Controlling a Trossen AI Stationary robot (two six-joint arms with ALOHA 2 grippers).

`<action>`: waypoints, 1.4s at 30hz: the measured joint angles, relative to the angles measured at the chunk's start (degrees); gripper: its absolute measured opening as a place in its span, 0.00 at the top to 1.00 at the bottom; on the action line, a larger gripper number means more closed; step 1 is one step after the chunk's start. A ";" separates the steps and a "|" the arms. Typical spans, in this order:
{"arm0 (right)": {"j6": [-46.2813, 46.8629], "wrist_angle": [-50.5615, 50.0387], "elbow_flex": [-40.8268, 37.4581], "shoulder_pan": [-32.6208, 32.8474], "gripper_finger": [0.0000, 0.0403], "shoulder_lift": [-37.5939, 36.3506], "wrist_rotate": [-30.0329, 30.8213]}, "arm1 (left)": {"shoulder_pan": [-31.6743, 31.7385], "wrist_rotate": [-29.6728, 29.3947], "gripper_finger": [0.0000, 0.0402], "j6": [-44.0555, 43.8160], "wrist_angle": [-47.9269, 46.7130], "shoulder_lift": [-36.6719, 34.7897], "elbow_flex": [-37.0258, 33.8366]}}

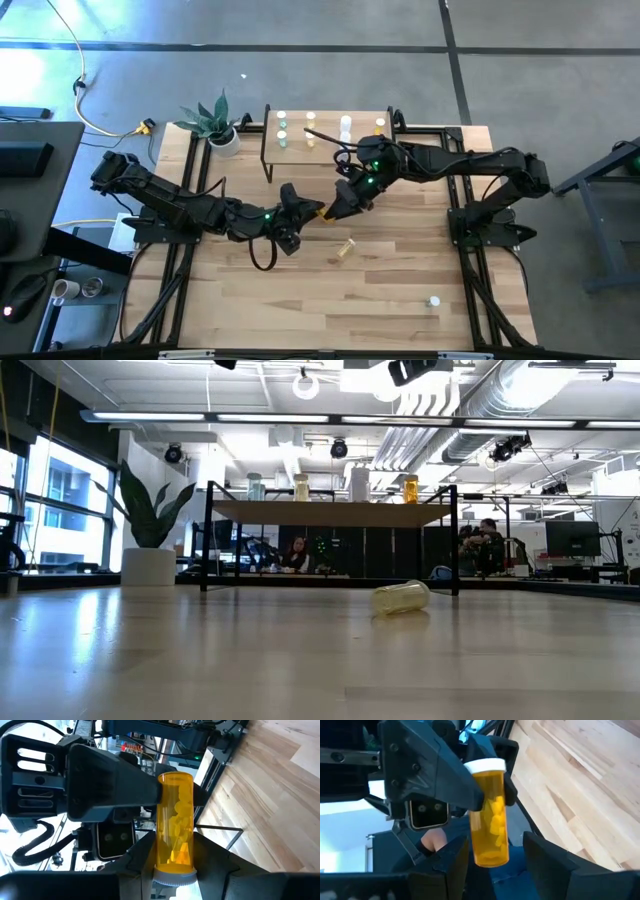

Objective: Pick and place medicine bottles onto shelf by color
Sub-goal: Put the orange pill bottle aligned with the other orange pill bottle on the shelf

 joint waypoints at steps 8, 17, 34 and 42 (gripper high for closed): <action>0.80 0.07 0.00 0.00 0.58 0.44 0.65 | 0.00 0.02 0.74 -0.02 -0.06 0.02 -0.02; 0.61 0.45 0.02 0.02 0.73 0.44 1.25 | 0.00 0.02 0.74 -0.02 -0.20 0.06 -0.02; 1.26 0.11 0.02 0.00 0.77 0.44 2.01 | 0.31 -1.49 0.68 -0.02 -1.79 0.85 0.00; 1.00 0.29 0.02 0.00 0.77 0.44 1.93 | 0.28 -6.04 0.59 -8.89 -2.58 0.85 -0.01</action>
